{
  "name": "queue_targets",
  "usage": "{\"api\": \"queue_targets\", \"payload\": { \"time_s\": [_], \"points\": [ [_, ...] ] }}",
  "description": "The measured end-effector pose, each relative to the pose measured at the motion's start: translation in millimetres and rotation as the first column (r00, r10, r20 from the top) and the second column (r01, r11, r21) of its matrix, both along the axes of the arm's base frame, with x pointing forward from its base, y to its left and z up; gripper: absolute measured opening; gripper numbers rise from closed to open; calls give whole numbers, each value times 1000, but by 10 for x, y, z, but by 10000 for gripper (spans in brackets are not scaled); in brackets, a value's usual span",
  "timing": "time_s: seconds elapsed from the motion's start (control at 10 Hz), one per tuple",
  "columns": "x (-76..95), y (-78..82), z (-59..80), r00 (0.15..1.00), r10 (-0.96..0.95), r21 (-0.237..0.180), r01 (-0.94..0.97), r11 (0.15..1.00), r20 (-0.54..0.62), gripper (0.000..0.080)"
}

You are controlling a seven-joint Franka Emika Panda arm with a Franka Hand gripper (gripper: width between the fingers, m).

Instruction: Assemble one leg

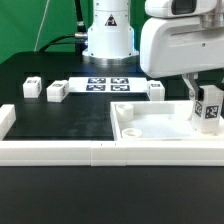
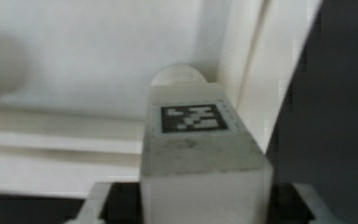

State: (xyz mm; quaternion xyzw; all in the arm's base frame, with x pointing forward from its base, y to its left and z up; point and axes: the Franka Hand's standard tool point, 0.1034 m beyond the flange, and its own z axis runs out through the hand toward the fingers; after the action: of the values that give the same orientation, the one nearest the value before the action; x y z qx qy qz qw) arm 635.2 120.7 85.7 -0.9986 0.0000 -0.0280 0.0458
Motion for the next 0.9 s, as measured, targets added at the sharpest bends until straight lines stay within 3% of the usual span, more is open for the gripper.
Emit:
{"api": "queue_targets", "payload": {
  "time_s": [0.2, 0.5, 0.9],
  "points": [
    [-1, -15, -2, 971, -238, 6, 238, 971, -12, 291],
    [6, -32, -9, 847, -531, 7, 532, 847, -25, 292],
    [0, -35, -12, 547, -836, 4, 837, 547, -51, 292]
  ]
}}
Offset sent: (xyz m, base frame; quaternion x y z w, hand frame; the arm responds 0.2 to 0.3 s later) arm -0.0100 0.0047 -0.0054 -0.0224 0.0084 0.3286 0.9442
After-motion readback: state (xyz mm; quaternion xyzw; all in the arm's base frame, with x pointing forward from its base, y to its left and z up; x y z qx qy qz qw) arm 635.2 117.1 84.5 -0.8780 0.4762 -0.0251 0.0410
